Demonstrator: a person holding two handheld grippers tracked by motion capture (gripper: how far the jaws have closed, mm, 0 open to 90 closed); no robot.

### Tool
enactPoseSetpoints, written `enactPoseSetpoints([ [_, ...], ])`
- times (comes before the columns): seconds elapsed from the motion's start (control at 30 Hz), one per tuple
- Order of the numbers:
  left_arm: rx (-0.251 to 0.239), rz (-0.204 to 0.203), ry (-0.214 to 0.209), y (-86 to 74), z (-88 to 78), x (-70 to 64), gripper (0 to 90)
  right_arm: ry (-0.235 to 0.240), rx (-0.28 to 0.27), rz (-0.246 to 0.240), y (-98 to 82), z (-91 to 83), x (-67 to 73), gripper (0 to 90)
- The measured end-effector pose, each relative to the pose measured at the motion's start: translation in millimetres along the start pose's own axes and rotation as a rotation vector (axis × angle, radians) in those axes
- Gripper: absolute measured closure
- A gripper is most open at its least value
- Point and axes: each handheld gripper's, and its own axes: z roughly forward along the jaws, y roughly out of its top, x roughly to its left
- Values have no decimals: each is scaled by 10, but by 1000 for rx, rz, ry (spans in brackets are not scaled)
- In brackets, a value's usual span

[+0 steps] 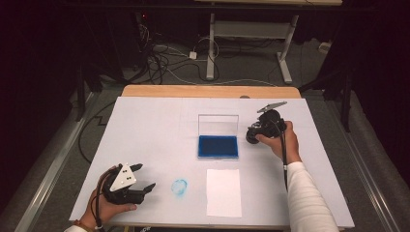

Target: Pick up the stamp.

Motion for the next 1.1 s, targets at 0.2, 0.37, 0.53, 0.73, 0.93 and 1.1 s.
enactPoseSetpoints([
  [0.2, -17, -5, -13, 0, -19, 6, 215, 5, -15, -3, 0, -31, 29, 570],
  [0.37, -19, -3, -9, -1, -23, 1, 215, -8, -28, -11, -24, -86, 55, 570],
  [0.53, -12, -6, -16, -1, -20, -4, 216, 8, -53, -38, -59, -203, 120, 570],
  [0.73, 0, -1, -18, 2, -4, -14, 222, 16, -125, -62, -140, -403, 238, 570],
  [0.93, -1, 4, -16, 11, -3, -17, 222, 19, -194, -95, -164, -607, 331, 570],
  [1.1, -4, 12, -16, 16, -19, -19, 221, 38, -229, -127, -182, -751, 427, 570],
])
